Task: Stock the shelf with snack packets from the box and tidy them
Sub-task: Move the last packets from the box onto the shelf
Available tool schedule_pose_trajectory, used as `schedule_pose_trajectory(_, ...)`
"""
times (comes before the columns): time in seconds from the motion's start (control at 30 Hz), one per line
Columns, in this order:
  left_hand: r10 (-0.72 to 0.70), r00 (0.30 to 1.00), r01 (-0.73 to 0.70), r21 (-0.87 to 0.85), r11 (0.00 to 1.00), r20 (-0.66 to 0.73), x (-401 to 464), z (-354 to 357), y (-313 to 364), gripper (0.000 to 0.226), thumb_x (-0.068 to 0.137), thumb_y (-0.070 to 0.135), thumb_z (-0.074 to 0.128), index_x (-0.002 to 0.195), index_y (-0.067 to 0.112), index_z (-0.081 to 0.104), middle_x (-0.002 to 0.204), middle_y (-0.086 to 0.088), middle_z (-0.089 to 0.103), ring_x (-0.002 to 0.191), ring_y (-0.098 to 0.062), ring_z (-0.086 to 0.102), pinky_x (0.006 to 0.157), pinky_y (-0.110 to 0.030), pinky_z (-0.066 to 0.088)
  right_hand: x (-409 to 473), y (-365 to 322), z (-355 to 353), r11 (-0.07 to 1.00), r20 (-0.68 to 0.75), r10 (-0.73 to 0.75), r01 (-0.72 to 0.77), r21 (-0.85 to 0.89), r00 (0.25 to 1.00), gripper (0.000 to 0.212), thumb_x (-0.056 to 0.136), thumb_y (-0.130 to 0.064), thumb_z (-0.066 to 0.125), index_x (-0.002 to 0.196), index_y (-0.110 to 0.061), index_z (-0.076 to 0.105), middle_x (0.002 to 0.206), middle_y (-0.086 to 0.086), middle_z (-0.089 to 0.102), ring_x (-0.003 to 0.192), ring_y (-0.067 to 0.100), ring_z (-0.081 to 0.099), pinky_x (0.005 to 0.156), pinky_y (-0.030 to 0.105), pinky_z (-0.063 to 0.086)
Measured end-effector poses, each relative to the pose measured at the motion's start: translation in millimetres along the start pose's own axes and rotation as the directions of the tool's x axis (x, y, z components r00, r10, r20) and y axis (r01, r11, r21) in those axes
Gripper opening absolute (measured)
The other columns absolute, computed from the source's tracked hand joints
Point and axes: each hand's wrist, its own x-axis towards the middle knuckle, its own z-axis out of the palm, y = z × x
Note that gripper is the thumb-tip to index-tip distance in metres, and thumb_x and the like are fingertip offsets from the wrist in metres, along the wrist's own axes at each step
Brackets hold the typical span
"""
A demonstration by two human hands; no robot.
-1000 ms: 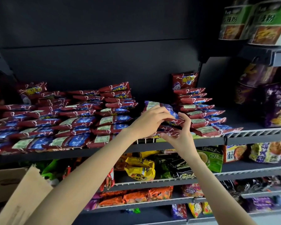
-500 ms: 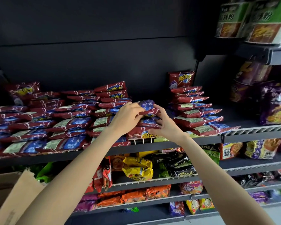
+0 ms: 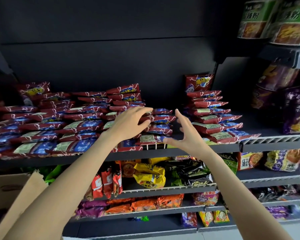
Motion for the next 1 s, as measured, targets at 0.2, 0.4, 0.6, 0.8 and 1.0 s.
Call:
schedule_pose_trajectory(0.2, 0.037, 0.960, -0.012, 0.090, 0.996, -0.277, -48.3, -30.2, 3.9, 0.029, 0.095, 0.035, 0.048, 0.119, 0.025, 0.062, 0.111, 0.008, 0.067, 0.105, -0.013, 0.058, 0.070, -0.030, 0.053, -19.8, -23.3, 0.4, 0.932, -0.315, -0.298, 0.203, -0.301, 0.901, 0.048, 0.091, -0.017, 0.062, 0.135, -0.013, 0.046, 0.133, 0.003, 0.051, 0.123, 0.020, 0.045, 0.098, 0.028, 0.040)
schedule_pose_trajectory(0.4, 0.017, 0.866, 0.053, 0.126, 0.991, -0.499, -128.0, -54.2, 7.3, 0.024, 0.092, 0.031, 0.050, 0.091, 0.021, 0.072, 0.063, 0.011, 0.065, 0.057, -0.008, 0.059, 0.046, -0.019, 0.042, -32.6, -50.3, 31.9, 0.814, -0.244, -0.538, 0.421, -0.401, 0.807, 0.027, 0.092, -0.021, 0.051, 0.114, -0.008, 0.061, 0.101, 0.004, 0.065, 0.094, 0.021, 0.058, 0.075, 0.030, 0.051)
schedule_pose_trajectory(0.6, -0.135, 0.888, 0.213, 0.132, 0.968, -0.439, -231.6, -71.6, 4.2, 0.022, 0.090, 0.034, 0.052, 0.089, 0.024, 0.071, 0.059, 0.014, 0.063, 0.047, -0.002, 0.053, 0.043, -0.019, 0.043, -64.5, -109.8, 96.4, 0.704, 0.023, -0.649, 0.613, -0.358, 0.760, 0.021, 0.091, -0.024, 0.052, 0.098, -0.013, 0.069, 0.071, -0.003, 0.067, 0.061, 0.015, 0.064, 0.046, 0.028, 0.050)
schedule_pose_trajectory(0.8, -0.561, 0.827, 0.562, 0.050, 0.825, -0.046, -383.9, -81.7, -43.3, 0.023, 0.086, 0.038, 0.058, 0.107, 0.031, 0.066, 0.093, 0.016, 0.068, 0.080, -0.003, 0.061, 0.061, -0.010, 0.040, -90.0, -167.4, 189.3, 0.669, 0.533, -0.471, 0.678, -0.305, 0.703, 0.024, 0.095, -0.040, 0.043, 0.114, -0.034, 0.058, 0.097, -0.008, 0.069, 0.088, 0.019, 0.066, 0.069, 0.032, 0.052)
schedule_pose_trajectory(1.0, -0.704, 0.709, 0.700, 0.077, 0.710, 0.051, -540.2, -103.2, -122.2, 0.023, 0.087, 0.042, 0.056, 0.107, 0.036, 0.065, 0.085, 0.023, 0.061, 0.080, 0.004, 0.056, 0.072, -0.023, 0.049, -97.5, -235.1, 298.8, 0.684, 0.561, -0.540, 0.715, -0.142, 0.628, 0.022, 0.096, -0.036, 0.048, 0.113, -0.033, 0.061, 0.099, -0.013, 0.068, 0.086, 0.013, 0.065, 0.064, 0.030, 0.048)
